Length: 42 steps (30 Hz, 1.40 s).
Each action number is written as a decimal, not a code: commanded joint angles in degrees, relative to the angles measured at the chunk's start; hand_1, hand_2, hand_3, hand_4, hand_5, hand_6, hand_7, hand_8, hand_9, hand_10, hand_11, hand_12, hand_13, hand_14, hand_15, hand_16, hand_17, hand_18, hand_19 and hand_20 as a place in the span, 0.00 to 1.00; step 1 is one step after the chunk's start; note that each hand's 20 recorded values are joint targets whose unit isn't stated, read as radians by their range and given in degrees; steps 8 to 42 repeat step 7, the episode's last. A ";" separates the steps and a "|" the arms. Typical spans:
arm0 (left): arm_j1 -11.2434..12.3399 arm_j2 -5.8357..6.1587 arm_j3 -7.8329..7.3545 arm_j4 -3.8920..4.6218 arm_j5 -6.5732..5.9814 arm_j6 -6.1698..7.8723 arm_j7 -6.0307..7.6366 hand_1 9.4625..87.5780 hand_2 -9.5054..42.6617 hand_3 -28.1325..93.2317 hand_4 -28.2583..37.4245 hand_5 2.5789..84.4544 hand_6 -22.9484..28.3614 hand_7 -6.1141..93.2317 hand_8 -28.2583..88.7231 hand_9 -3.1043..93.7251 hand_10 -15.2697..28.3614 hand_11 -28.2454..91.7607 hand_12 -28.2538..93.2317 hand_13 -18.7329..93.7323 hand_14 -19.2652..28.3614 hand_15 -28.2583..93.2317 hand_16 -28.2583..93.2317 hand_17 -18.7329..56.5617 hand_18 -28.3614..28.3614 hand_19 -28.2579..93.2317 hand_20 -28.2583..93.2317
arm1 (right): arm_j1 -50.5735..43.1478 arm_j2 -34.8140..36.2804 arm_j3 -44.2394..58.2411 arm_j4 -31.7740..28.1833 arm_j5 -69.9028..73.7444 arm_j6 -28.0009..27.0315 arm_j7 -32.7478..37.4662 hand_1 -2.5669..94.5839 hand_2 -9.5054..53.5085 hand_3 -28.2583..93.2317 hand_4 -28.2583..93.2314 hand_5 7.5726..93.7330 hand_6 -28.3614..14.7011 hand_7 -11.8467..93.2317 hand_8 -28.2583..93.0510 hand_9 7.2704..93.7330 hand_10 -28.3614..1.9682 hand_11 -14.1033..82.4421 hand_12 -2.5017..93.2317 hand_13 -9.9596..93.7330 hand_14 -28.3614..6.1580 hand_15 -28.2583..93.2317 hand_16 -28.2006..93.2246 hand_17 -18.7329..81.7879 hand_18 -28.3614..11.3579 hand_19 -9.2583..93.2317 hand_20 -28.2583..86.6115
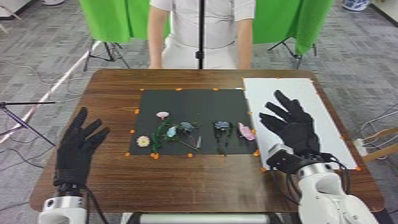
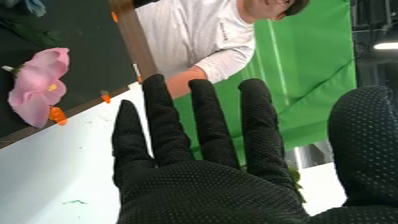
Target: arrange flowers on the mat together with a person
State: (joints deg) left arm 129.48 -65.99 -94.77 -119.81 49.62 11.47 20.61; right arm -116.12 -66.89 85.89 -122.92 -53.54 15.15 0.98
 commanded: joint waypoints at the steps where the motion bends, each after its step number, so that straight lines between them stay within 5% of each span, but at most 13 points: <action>1: 0.56 -0.15 0.39 -0.05 -0.55 0.58 0.22 0.11 0.27 0.85 0.00 0.29 0.41 0.17 0.16 0.35 0.68 0.35 0.33 0.39 0.84 0.48 0.20 0.14 0.97 0.65 0.27 | -0.66 -0.48 0.09 -0.29 -0.42 -0.35 -0.04 0.21 0.33 0.78 0.01 0.32 0.77 0.21 0.15 0.35 0.52 0.19 0.21 0.39 0.29 0.33 0.47 0.20 0.23 0.36 0.42; 42: 0.51 -0.19 0.30 -0.06 -0.57 0.58 0.15 0.11 0.27 0.86 0.00 0.29 0.42 0.17 0.16 0.35 0.68 0.35 0.33 0.39 0.83 0.48 0.20 0.14 0.97 0.65 0.27 | -0.66 -0.42 0.06 -0.29 -0.37 -0.31 -0.07 0.21 0.33 0.78 0.01 0.32 0.77 0.21 0.15 0.35 0.52 0.19 0.21 0.39 0.29 0.34 0.47 0.20 0.23 0.36 0.42</action>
